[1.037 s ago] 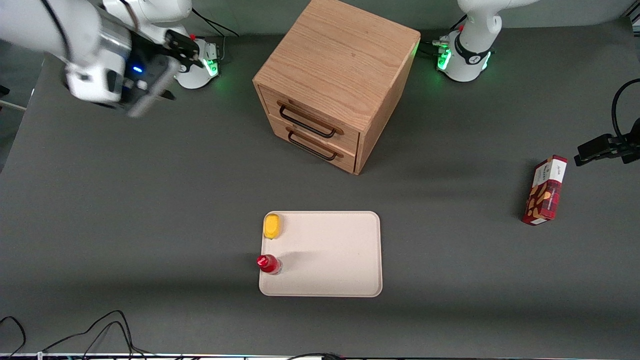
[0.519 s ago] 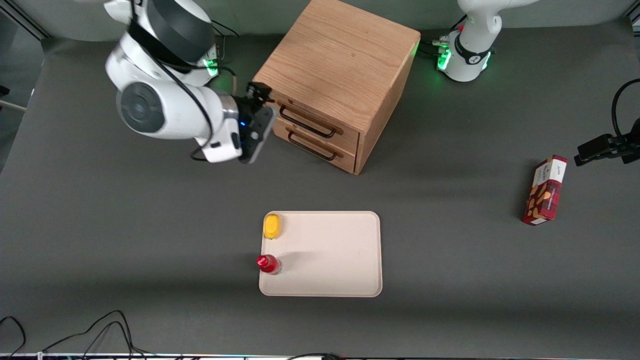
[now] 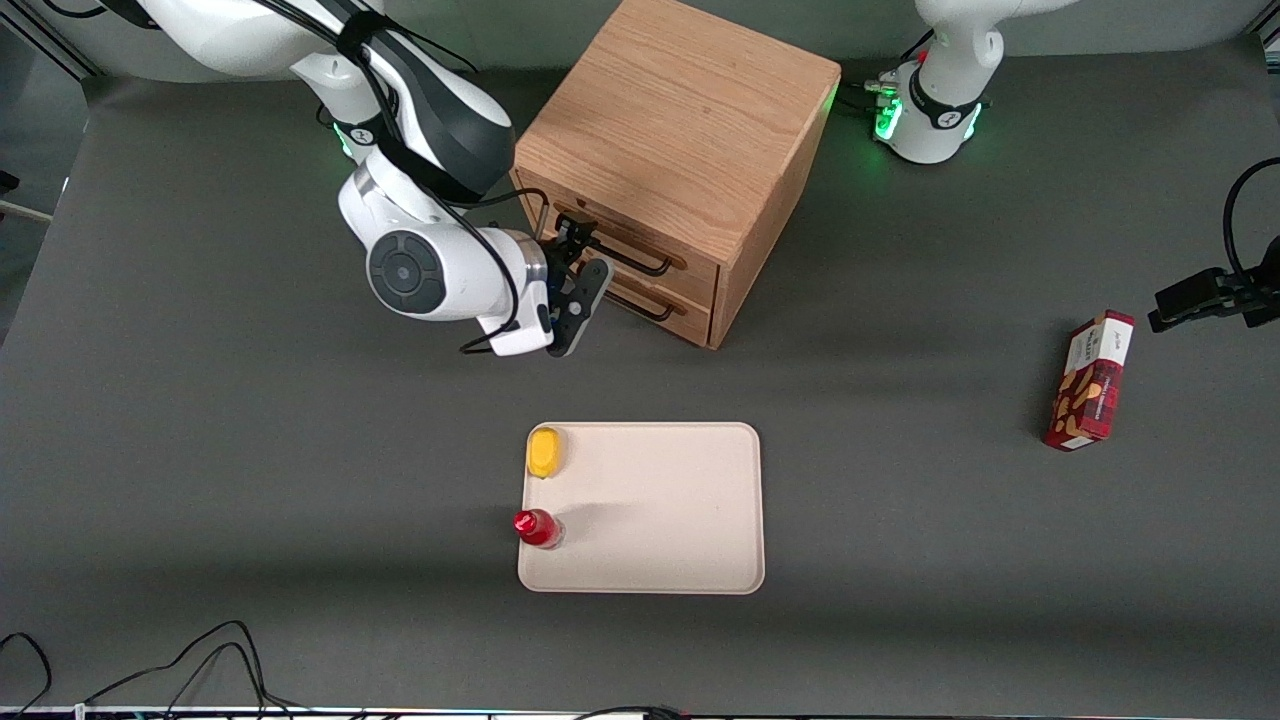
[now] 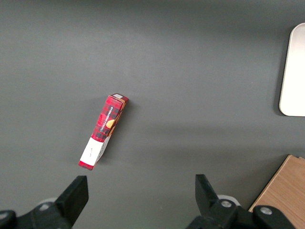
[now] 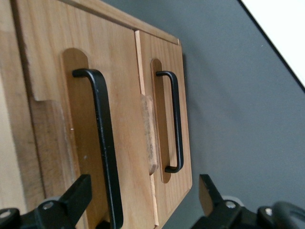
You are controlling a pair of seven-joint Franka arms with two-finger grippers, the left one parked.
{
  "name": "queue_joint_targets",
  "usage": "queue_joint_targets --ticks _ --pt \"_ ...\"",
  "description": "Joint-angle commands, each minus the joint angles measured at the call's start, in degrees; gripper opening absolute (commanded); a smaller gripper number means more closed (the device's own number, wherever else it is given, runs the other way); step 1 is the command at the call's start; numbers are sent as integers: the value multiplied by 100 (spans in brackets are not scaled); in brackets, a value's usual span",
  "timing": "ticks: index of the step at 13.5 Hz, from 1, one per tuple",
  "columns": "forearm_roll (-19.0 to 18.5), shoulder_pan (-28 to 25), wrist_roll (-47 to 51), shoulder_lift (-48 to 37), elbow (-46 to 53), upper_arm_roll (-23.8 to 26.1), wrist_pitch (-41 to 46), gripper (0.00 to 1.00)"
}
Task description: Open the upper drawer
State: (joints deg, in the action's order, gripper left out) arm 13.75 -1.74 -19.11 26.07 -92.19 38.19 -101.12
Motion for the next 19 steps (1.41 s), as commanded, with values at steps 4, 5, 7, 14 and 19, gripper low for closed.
queue_joint_targets --ticks 4,5,7,14,19 --pt "-74 33 -67 -6 -308 241 -417 100" --pt "-74 34 -66 3 -360 242 -487 100" --pt "-74 25 -66 3 -405 242 -567 100" --pt "-496 77 -23 530 112 216 -769 100" --pt "-584 130 -66 794 675 40 -673 100"
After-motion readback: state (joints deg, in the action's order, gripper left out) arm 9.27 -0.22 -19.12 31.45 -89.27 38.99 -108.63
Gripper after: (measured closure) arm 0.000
